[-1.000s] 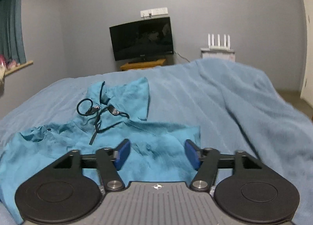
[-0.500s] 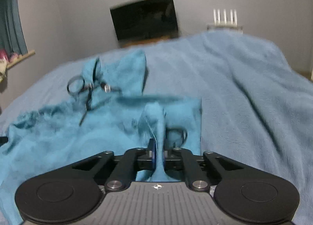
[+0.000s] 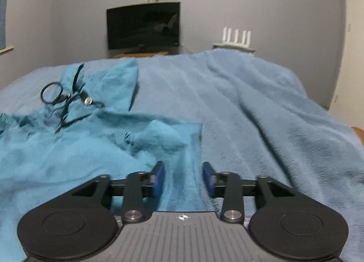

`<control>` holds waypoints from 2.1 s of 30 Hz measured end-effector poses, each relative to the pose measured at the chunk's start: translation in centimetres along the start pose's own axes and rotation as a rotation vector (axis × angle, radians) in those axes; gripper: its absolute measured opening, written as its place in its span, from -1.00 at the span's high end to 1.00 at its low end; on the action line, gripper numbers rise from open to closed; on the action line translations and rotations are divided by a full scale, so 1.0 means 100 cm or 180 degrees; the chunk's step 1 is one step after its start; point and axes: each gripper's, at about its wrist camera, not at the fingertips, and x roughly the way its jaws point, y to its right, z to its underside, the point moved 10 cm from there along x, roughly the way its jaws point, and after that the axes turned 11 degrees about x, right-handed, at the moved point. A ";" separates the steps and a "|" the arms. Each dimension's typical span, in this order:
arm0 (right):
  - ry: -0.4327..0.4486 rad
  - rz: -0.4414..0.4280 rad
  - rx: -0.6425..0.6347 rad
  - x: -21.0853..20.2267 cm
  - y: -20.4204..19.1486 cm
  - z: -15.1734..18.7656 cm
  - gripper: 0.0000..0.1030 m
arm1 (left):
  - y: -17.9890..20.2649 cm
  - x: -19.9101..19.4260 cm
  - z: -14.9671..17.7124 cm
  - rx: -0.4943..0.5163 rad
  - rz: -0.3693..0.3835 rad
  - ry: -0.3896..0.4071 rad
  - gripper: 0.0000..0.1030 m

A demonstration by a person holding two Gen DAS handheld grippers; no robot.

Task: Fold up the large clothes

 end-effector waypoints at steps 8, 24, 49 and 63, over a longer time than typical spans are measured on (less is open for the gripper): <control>0.0236 -0.0550 -0.0145 -0.035 -0.052 -0.011 -0.28 | 0.069 -0.054 -0.042 0.0129 0.0566 0.0572 -0.29; -0.0551 -0.0689 -0.0772 0.026 -0.121 0.066 -0.39 | 0.169 -0.001 0.021 0.0496 0.1253 -0.0294 -0.51; -0.0491 -0.0764 0.1235 0.311 -0.149 -0.103 -0.42 | 0.171 0.029 0.023 0.0549 0.1303 -0.0035 -0.95; -0.0138 -0.1964 0.1117 0.228 -0.180 -0.141 0.91 | 0.171 0.026 0.022 0.0537 0.1372 0.0007 -0.99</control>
